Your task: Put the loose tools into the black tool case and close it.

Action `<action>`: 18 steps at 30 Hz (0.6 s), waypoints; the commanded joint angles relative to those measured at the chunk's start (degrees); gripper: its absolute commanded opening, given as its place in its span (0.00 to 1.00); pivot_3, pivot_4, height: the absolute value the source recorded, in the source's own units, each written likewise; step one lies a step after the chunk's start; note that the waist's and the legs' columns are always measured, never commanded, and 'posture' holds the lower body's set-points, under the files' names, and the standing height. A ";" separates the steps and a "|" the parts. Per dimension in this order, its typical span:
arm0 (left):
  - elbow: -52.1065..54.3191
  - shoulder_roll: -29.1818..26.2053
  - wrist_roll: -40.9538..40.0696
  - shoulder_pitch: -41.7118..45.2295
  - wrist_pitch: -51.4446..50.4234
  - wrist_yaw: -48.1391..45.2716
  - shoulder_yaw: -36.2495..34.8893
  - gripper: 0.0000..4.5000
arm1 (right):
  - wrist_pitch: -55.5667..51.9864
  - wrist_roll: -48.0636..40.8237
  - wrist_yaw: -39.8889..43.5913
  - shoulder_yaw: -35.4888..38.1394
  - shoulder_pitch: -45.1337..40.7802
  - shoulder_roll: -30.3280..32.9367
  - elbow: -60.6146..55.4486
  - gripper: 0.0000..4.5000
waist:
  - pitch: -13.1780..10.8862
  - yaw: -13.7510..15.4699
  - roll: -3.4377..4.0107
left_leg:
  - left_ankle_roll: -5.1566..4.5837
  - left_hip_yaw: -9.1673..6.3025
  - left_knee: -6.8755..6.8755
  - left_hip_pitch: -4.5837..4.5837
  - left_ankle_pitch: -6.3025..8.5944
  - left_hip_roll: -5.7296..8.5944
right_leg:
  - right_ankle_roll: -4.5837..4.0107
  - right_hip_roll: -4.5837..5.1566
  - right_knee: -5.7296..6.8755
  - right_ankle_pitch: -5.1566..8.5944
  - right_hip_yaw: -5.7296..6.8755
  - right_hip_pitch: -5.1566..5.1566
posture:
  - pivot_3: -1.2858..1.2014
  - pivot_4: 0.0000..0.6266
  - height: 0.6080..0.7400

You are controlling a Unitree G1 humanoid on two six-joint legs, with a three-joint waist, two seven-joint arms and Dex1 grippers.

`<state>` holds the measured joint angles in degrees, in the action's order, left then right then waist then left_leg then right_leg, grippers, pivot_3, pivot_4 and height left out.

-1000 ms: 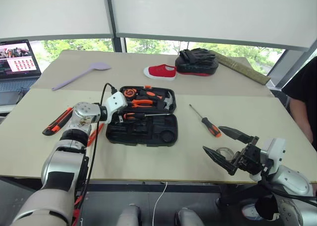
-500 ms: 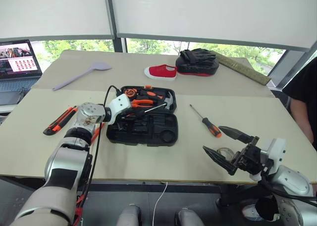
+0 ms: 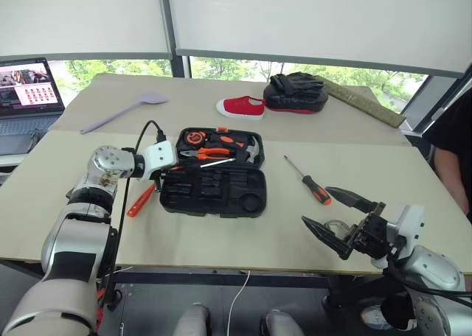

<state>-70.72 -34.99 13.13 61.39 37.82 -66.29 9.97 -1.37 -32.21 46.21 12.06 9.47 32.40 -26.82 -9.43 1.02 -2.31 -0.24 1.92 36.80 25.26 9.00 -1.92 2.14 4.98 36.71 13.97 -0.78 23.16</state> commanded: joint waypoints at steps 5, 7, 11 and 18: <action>-1.21 0.77 7.61 2.58 2.53 7.17 5.87 0.17 | 0.42 -0.36 0.62 0.95 -0.06 0.29 -1.30 1.00 | 0.00 -0.24 0.00 | 0.00 0.00 0.00 0.00 0.00 -0.01 | 0.02 -0.01 0.02 0.01 0.00 0.01 | 0.52 0.24 1.00; -1.54 0.75 9.11 3.06 2.28 8.78 7.00 0.17 | 0.44 -0.32 0.58 1.05 0.32 0.21 -1.61 1.00 | 0.00 -0.30 0.00 | 0.00 0.00 0.00 0.00 0.00 -0.01 | 0.03 -0.02 0.02 0.02 0.00 0.01 | 0.52 0.24 1.00; -2.27 0.93 9.86 3.54 1.20 11.06 7.44 0.17 | 0.60 -0.11 0.18 0.93 1.00 -0.17 -2.18 1.00 | 0.00 -0.31 0.00 | 0.00 0.00 0.00 0.00 0.00 -0.02 | 0.12 -0.04 0.03 0.07 0.00 0.01 | 0.52 0.24 1.00; -2.68 1.42 9.02 3.55 0.98 11.18 6.70 0.38 | 0.83 0.29 -0.43 0.47 1.65 -0.86 -2.57 1.00 | 0.00 -0.28 0.00 | 0.00 0.00 0.00 -0.02 0.00 -0.02 | 0.27 -0.03 0.05 0.16 0.00 0.01 | 0.52 0.24 1.00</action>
<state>-72.87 -33.43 22.17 63.91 38.91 -55.58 16.88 -1.37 -31.76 46.03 11.93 11.07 31.71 -27.13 -9.42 0.73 -2.31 -0.24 1.92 36.81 25.24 9.00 -1.94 2.41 4.95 36.76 14.14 -0.79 23.17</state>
